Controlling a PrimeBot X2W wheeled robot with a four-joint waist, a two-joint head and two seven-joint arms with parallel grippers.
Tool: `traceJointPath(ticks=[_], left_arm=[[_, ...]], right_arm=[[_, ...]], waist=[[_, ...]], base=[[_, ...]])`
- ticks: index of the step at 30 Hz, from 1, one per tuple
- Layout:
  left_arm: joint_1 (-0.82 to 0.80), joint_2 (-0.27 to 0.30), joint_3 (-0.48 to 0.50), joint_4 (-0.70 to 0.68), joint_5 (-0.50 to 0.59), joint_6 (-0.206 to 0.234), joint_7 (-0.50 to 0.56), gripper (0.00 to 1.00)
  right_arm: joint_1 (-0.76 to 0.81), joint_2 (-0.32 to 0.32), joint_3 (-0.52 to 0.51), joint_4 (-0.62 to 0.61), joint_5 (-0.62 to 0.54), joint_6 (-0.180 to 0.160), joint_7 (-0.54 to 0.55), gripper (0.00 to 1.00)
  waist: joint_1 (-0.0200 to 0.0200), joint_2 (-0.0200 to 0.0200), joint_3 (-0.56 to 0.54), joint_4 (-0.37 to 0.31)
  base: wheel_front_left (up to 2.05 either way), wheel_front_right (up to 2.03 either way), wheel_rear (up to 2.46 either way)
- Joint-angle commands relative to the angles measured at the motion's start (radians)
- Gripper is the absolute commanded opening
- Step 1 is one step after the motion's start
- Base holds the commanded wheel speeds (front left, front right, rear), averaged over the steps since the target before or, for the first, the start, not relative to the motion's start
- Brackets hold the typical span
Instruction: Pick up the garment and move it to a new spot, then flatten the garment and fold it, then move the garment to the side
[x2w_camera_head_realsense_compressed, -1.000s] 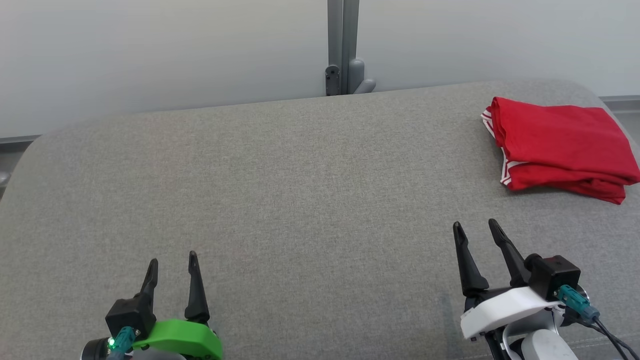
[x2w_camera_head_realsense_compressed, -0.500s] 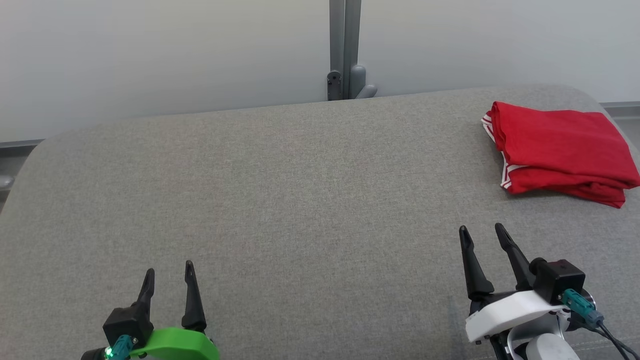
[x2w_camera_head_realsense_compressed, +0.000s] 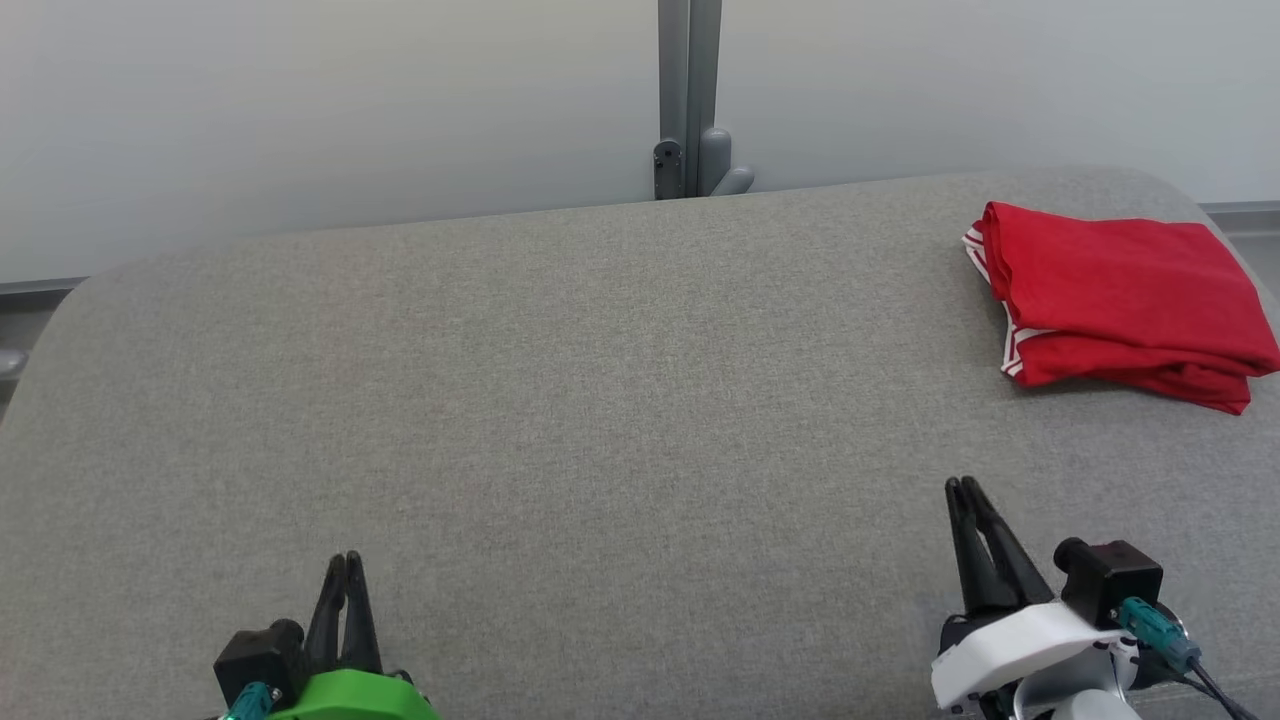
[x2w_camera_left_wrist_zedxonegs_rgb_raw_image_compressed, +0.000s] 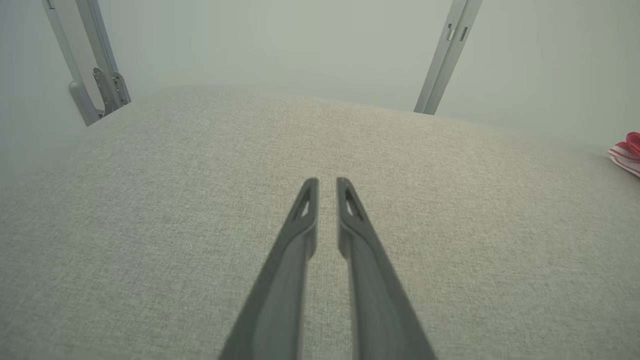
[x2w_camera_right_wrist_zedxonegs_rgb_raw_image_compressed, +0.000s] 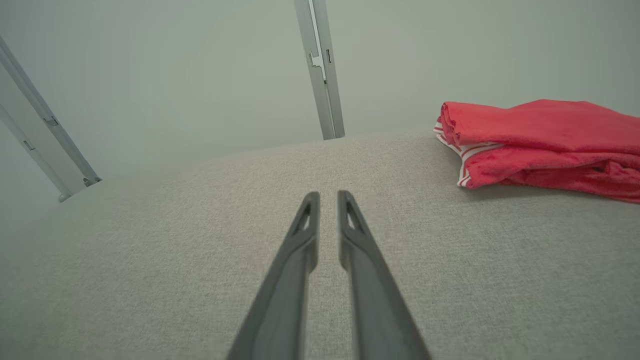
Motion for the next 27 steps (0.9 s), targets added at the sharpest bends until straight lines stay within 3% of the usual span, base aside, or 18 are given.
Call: traceJointPath(ticks=[1, 27], left_arm=[[-0.002, 0.0, 0.003, 0.003, -0.008, -0.002, 0.004, 0.0], [-0.052, -0.002, 0.083, -0.018, -0.442, -0.072, 0.134, 0.0]], right_arm=[[0.001, 0.0, -0.001, 0.0, 0.009, 0.0, 0.002, 0.0], [-0.028, -0.011, -0.05, -0.002, 0.479, 0.0, 0.11, 0.0]], waist=[[0.0, 0.0, 0.0, 0.0], [0.0, 0.0021, 0.007, -0.002]], base=[[0.0, 0.0, 0.0], [0.0, 0.0, 0.0]])
